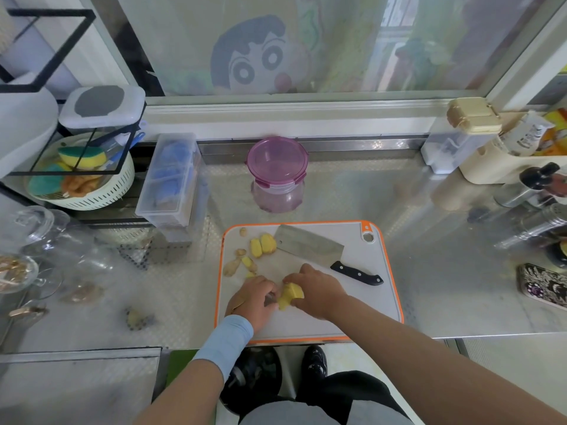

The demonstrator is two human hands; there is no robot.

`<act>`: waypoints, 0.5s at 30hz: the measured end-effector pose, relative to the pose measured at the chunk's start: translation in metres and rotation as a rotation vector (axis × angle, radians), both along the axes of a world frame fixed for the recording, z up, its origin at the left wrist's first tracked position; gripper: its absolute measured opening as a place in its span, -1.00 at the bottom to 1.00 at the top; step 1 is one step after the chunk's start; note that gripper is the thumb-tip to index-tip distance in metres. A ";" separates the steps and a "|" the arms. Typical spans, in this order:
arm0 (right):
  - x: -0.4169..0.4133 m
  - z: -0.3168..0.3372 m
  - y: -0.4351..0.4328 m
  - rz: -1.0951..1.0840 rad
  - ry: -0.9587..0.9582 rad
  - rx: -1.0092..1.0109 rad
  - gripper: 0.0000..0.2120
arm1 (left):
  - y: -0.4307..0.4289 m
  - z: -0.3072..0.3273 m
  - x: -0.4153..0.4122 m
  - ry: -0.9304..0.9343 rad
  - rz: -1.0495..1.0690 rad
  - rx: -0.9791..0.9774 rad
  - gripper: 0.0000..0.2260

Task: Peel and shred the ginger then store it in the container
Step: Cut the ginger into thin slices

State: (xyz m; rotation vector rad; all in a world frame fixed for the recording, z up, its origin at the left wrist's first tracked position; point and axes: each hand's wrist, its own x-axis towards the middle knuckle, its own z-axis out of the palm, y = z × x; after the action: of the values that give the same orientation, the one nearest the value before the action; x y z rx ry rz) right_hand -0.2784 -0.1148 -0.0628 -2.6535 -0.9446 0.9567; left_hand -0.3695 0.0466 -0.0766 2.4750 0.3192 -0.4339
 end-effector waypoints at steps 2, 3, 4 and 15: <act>-0.001 -0.001 0.001 -0.006 -0.009 0.002 -0.52 | 0.001 0.003 -0.001 0.003 0.086 -0.066 -0.89; -0.001 -0.002 0.002 -0.009 -0.015 0.004 -0.53 | 0.001 0.005 -0.002 -0.006 0.160 -0.105 -0.89; -0.002 -0.002 0.002 -0.015 -0.019 0.006 -0.54 | 0.000 0.007 -0.003 -0.028 0.238 -0.137 -0.89; -0.001 -0.003 0.000 -0.021 -0.009 0.018 -0.52 | -0.019 -0.005 -0.009 -0.136 0.003 0.168 -0.95</act>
State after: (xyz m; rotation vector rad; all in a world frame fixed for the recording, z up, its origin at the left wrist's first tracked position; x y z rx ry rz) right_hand -0.2794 -0.1149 -0.0662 -2.6496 -0.9213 0.9277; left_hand -0.3787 0.0276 -0.0818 2.6515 0.3143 -0.2446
